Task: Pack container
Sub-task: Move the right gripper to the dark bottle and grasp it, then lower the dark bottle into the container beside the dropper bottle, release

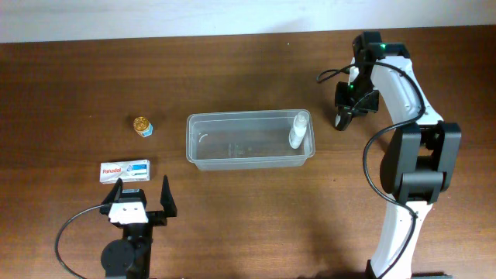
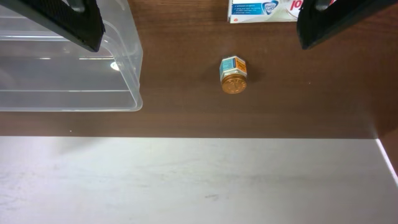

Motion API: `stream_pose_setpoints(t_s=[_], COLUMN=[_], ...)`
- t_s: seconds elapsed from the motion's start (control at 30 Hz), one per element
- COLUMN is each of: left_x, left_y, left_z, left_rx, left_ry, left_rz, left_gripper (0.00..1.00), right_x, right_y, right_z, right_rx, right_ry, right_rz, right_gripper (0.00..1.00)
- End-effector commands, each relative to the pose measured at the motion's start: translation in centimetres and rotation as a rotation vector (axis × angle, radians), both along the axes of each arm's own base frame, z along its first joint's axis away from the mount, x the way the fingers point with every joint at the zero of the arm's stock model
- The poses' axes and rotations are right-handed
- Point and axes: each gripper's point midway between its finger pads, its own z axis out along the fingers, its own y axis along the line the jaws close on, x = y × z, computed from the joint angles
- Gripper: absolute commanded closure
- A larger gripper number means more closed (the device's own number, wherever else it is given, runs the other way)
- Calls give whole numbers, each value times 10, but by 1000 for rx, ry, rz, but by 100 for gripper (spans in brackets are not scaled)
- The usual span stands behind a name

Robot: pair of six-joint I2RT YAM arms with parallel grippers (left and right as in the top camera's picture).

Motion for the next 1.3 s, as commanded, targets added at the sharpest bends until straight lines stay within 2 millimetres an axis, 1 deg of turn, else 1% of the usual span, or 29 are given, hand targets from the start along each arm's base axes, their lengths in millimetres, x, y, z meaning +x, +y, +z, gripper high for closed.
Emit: stream_pose_setpoints(t_s=[0.0,0.23,0.33,0.47,0.57,0.73,0.8,0.83,1.0,1.13,1.27], left_x=[-1,-1,-1,-1,-1,-1,-1,-1,-1,-1,-1], left_y=[2,2,2,2,2,2,2,2,2,2,2], left_z=[0,0,0,0,0,0,0,0,0,0,0], left_rx=[15,15,15,15,15,15,15,15,15,15,15], left_ry=[0,0,0,0,0,0,0,0,0,0,0], left_rz=[6,6,6,6,6,6,6,6,6,6,6], left_gripper=[1,1,1,1,1,1,0,1,1,1,0], right_x=[-2,-6,-8,-10,-11,-7,-4,-2,0,-4,-12], right_y=[-6,-5,-5,-5,0,16,24,32,57,76,99], right_z=[-4,-1,5,20,38,78,96,110,151,172,183], right_rx=[-49,-47,-47,-47,-39,-29,-29,-28,-23,-5,26], right_ry=[13,27,23,18,20,-22,-55,-83,-169,-211,-223], right_rz=[6,14,14,14,22,64,82,99,151,189,236], right_gripper=[82,82,82,81,81,81,81,81,81,81,80])
